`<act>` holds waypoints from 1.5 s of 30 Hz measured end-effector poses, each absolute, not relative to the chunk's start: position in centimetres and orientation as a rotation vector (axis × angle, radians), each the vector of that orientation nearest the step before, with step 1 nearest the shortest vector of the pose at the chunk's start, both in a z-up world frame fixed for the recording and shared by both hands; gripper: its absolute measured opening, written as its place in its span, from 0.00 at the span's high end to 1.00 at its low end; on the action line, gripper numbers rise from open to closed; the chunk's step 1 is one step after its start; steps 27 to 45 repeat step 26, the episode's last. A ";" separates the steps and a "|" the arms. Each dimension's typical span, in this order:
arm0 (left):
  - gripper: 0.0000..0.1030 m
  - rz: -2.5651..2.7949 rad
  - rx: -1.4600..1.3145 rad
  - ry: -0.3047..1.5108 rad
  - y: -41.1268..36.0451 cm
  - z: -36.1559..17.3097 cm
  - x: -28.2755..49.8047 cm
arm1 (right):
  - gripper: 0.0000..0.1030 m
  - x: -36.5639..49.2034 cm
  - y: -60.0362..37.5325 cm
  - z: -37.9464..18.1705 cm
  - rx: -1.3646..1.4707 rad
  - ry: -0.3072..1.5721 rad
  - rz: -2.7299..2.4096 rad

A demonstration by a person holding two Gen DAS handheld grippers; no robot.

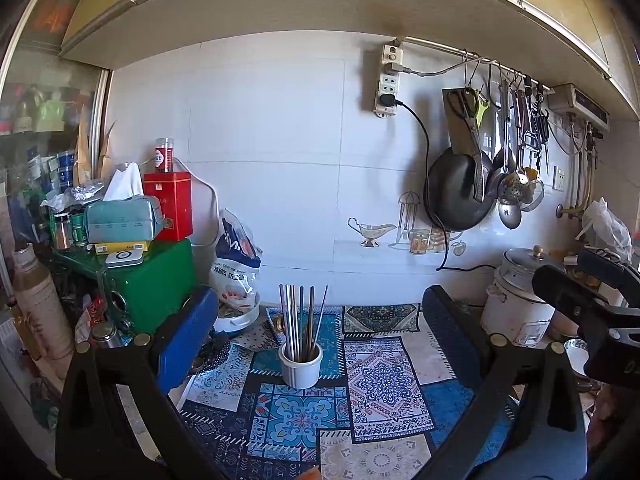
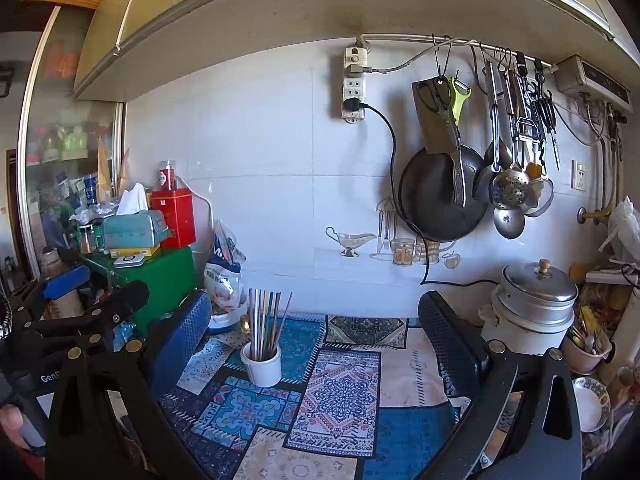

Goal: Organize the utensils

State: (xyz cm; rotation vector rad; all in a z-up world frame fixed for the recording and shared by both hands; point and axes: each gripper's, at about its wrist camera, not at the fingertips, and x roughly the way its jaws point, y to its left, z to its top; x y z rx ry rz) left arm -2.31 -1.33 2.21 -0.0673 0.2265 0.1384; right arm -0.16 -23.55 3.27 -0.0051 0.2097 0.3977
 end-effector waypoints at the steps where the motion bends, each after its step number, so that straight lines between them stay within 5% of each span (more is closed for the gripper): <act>1: 0.01 0.138 -0.066 0.227 -1.4 2.2 -2.3 | 0.00 -0.2 -23.6 3.3 -0.004 0.210 0.399; 45: 0.01 0.147 -0.066 0.238 -2.0 2.1 -1.8 | 0.00 0.8 -23.6 3.2 0.008 0.218 0.402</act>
